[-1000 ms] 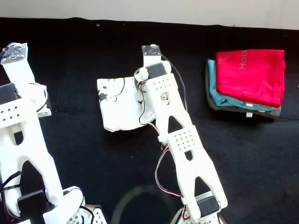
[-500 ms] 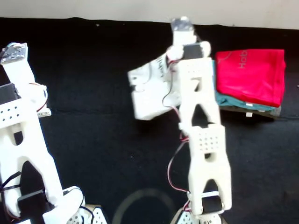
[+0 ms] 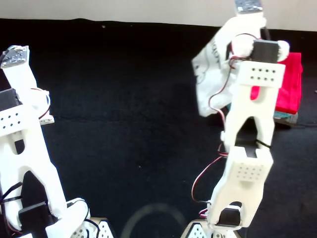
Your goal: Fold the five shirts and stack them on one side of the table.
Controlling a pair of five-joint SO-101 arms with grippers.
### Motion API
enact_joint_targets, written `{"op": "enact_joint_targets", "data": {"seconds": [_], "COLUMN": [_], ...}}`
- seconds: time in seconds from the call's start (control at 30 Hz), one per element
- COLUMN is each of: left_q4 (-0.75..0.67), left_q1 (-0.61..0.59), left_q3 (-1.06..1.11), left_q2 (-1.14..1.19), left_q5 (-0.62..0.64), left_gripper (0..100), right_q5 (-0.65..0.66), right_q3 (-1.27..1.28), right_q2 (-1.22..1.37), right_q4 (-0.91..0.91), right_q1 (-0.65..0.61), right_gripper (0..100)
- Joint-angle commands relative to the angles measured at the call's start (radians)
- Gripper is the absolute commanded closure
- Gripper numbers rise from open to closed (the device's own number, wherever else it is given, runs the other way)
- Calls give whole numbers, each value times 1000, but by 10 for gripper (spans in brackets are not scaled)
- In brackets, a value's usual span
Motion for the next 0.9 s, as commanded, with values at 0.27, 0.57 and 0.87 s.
{"op": "enact_joint_targets", "data": {"seconds": [0.27,0.57,0.87], "left_q4": [-12,-41,-41], "left_q1": [1,1,1], "left_q3": [62,61,56], "left_q2": [-41,-42,-41], "left_q5": [-8,-8,-8], "left_gripper": [986,986,986], "right_q5": [120,256,339], "right_q3": [8,-2,-2], "right_q2": [-70,162,283], "right_q4": [-148,-188,-401], "right_q1": [157,255,334], "right_gripper": [992,992,991]}}
